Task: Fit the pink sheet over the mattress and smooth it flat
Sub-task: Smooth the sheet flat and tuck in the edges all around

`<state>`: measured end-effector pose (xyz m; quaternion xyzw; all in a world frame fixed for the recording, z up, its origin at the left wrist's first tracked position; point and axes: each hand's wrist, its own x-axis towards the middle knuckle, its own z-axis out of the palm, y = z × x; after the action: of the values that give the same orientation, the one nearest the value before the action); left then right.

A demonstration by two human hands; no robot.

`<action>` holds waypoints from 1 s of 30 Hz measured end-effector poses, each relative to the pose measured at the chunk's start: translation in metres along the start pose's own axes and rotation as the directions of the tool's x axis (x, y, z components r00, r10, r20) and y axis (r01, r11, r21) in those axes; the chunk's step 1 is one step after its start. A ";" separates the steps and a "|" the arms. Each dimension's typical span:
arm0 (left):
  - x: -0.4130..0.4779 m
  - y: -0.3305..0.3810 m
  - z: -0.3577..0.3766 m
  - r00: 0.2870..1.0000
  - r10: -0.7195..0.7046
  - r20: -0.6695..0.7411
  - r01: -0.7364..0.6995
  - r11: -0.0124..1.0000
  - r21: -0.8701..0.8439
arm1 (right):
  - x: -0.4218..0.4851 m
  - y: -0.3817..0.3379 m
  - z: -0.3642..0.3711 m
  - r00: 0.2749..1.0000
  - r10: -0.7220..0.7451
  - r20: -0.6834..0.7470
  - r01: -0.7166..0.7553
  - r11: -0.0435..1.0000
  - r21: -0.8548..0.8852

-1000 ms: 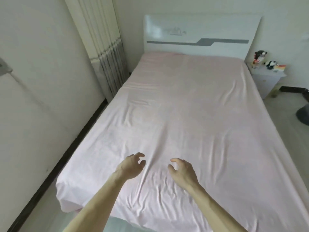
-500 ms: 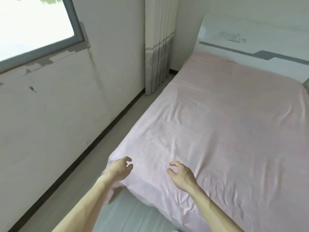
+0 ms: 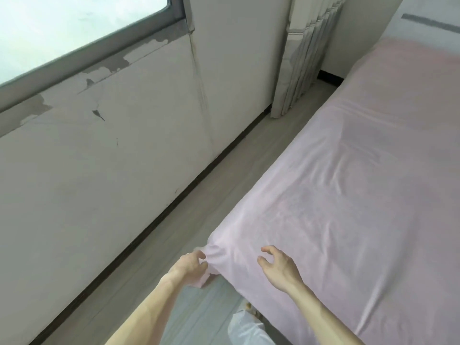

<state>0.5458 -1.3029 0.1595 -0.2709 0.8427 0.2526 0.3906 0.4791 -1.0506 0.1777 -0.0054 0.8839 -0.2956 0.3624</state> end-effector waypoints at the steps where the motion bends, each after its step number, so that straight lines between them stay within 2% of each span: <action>1: 0.010 0.003 -0.009 1.000 -0.010 0.003 0.010 1.000 -0.006 | 0.013 -0.012 0.000 1.000 -0.001 0.018 0.001 1.000 -0.002; 7: 0.068 0.041 -0.068 0.997 0.071 0.041 -0.072 0.997 0.023 | 0.078 -0.073 -0.007 0.999 0.019 0.029 -0.019 1.000 0.016; 11: 0.112 0.074 -0.110 0.981 0.183 0.071 -0.189 0.978 0.091 | 0.115 -0.106 -0.017 0.996 0.081 -0.022 -0.079 0.994 0.079; 16: 0.179 0.130 -0.186 0.913 0.389 0.121 -0.405 0.898 0.173 | 0.165 -0.153 -0.042 0.967 0.199 -0.157 -0.171 0.969 0.177; 20: 0.231 0.166 -0.261 0.841 0.504 0.195 -0.540 0.801 0.258 | 0.205 -0.203 -0.070 0.898 0.333 -0.290 -0.243 0.921 0.304; 26: 0.282 0.203 -0.346 0.802 0.554 0.225 -0.598 0.744 0.297 | 0.250 -0.263 -0.105 0.862 0.386 -0.329 -0.252 0.888 0.384; 30: 0.307 0.236 -0.372 0.791 0.562 0.242 -0.612 0.723 0.321 | 0.282 -0.271 -0.133 0.844 0.408 -0.348 -0.258 0.877 0.405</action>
<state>0.0293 -1.4487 0.1767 0.1085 0.8905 0.2106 0.3885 0.1296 -1.2684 0.2156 0.2777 0.8628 -0.3701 0.2038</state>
